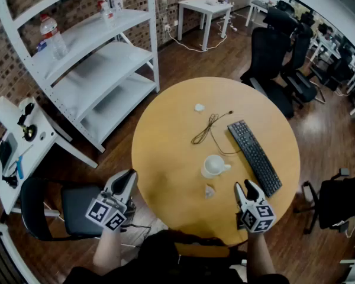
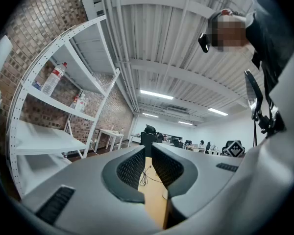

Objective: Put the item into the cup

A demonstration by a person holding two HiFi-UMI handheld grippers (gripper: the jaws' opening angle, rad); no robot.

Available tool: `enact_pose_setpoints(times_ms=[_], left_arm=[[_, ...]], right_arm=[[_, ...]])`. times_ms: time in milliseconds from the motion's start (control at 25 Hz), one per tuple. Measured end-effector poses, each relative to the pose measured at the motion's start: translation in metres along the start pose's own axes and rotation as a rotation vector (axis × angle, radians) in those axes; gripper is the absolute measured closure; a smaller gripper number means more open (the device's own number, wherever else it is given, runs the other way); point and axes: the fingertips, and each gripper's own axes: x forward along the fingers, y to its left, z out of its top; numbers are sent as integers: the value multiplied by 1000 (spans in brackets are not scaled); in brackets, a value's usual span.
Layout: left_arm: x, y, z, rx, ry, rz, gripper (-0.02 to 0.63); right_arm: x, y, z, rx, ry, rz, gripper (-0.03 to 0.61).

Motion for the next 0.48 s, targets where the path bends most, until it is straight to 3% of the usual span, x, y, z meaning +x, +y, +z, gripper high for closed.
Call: enact_pose_setpoints(times_ms=[320,480], left_arm=[[-20,32,-4,-3,47,18,577],[-33,46,-5,-9,83,21,577]], right_arm=[[75,53,-103,-126,349,137,364],[100,52,-139,-216,496,105,330]])
